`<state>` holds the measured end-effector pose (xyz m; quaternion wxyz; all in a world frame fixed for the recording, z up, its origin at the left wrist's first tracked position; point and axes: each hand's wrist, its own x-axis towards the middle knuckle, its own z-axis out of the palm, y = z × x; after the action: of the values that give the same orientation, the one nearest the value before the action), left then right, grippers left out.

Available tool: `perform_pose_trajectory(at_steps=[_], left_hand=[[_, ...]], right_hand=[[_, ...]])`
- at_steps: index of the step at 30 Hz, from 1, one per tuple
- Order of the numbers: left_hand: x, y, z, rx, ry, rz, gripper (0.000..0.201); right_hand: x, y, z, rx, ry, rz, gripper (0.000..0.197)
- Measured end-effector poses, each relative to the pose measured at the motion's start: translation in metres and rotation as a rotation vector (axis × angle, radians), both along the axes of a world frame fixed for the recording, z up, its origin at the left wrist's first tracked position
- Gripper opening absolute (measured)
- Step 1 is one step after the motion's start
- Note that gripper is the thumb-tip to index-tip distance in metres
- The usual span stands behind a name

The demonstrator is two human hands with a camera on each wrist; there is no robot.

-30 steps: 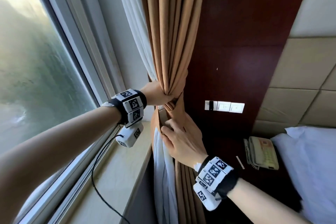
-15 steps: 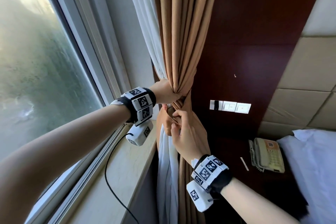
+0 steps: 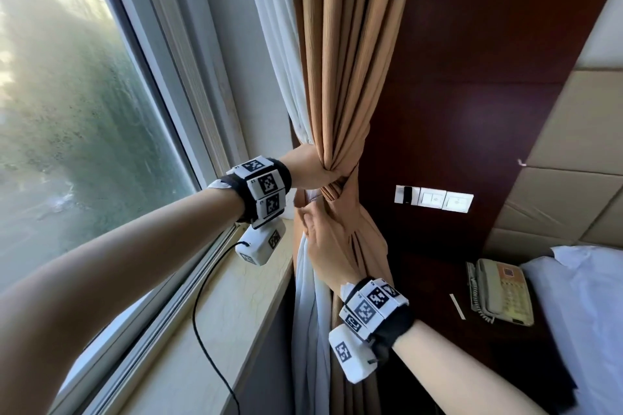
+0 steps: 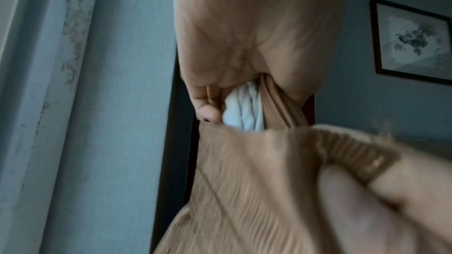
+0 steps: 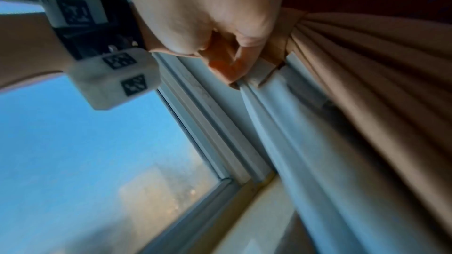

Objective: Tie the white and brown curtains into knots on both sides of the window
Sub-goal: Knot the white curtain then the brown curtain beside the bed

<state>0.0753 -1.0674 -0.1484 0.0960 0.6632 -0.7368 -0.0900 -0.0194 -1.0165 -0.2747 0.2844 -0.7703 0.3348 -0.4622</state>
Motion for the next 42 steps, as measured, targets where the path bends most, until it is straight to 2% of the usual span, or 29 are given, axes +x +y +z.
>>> perform_pose_trajectory(at_steps=[3,5,7,9,12,15,20,28,31,35,37,40,42], left_hand=[[0.002,-0.001,0.004,0.013,0.028,-0.022,0.046],[0.002,-0.003,0.006,0.035,0.04,-0.037,0.049],[-0.001,-0.005,0.005,0.049,0.046,-0.034,0.05],[-0.006,-0.007,0.003,0.078,0.066,-0.009,0.047],[-0.015,-0.006,0.005,0.201,0.164,0.022,0.047],[-0.015,-0.007,0.007,0.219,0.128,0.01,0.046],[-0.01,-0.003,0.004,0.13,-0.011,0.008,0.04],[-0.004,-0.003,-0.001,0.092,-0.025,0.024,0.038],[-0.004,-0.005,-0.002,0.097,-0.036,0.008,0.039],[-0.002,-0.006,-0.002,0.078,-0.063,0.011,0.039],[-0.001,-0.006,-0.001,0.076,-0.102,0.018,0.036],[0.002,-0.007,0.0,0.059,-0.118,0.012,0.034],[0.004,-0.007,-0.001,0.056,-0.101,0.034,0.035]], right_hand=[[-0.007,0.007,-0.001,-0.265,0.311,0.093,0.012],[-0.015,0.009,-0.005,-0.376,0.384,0.099,0.018],[-0.024,0.005,-0.009,-0.326,0.314,0.137,0.009],[-0.031,0.002,-0.014,-0.191,0.139,0.177,0.016],[-0.034,0.001,-0.018,0.029,-0.087,0.071,0.012],[-0.032,0.001,-0.02,0.258,-0.27,0.017,0.007],[-0.024,-0.01,-0.01,0.325,-0.334,-0.067,0.025],[-0.008,-0.011,-0.008,0.384,-0.561,-0.172,0.016],[-0.003,-0.013,-0.01,0.368,-0.593,-0.24,0.017],[0.004,-0.023,-0.01,0.299,-0.469,-0.304,0.025],[0.004,-0.03,-0.007,0.287,-0.389,-0.335,0.036],[0.001,-0.037,0.002,0.249,-0.12,-0.468,0.06],[-0.004,-0.037,0.005,0.215,0.02,-0.473,0.063]])
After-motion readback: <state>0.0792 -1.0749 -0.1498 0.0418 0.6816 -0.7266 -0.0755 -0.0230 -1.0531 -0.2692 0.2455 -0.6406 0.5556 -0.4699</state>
